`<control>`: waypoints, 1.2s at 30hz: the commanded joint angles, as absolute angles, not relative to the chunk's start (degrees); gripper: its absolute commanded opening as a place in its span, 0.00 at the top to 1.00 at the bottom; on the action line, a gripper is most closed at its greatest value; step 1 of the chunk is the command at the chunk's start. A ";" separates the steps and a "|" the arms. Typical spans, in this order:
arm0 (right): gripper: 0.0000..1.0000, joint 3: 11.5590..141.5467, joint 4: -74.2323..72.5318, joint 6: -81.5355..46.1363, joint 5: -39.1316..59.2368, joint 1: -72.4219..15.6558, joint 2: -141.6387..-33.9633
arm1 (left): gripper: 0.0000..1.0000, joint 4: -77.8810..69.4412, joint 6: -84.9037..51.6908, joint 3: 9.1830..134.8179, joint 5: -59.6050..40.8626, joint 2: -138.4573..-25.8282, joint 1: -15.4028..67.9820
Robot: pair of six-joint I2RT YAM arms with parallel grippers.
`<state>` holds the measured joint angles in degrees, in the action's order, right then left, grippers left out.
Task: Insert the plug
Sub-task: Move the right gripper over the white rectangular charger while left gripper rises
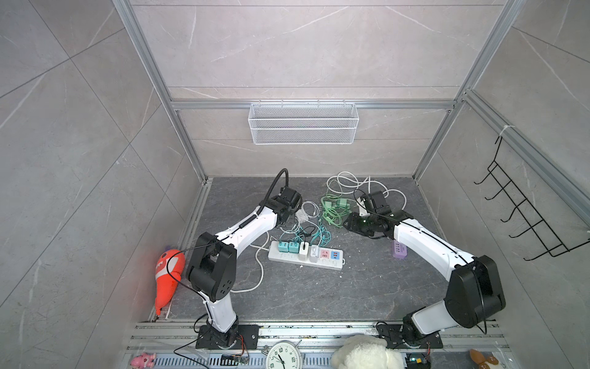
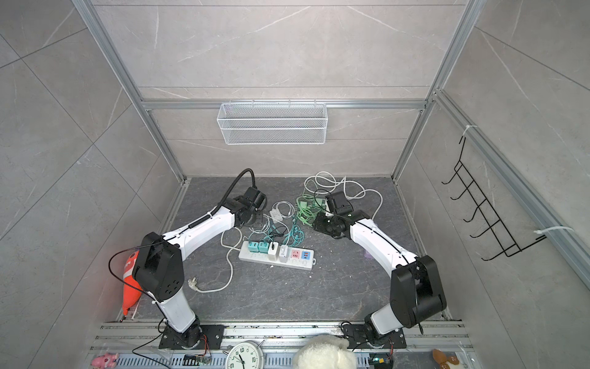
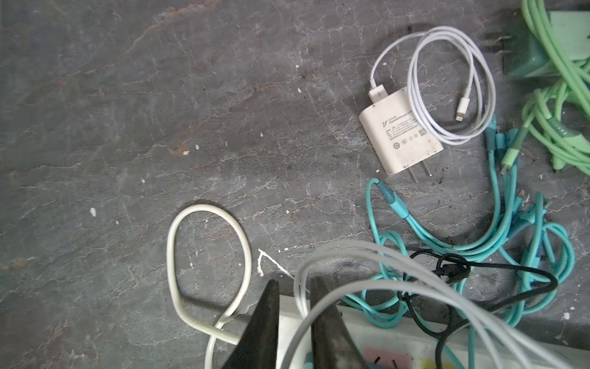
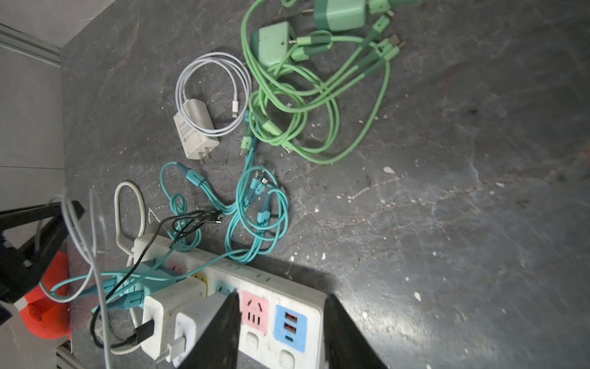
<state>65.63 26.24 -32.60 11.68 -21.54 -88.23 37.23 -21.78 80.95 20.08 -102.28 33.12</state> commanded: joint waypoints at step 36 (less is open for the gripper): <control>0.48 141.47 51.64 -15.91 0.04 -36.84 -149.50 | 0.36 33.61 -19.50 76.27 4.56 -102.01 30.16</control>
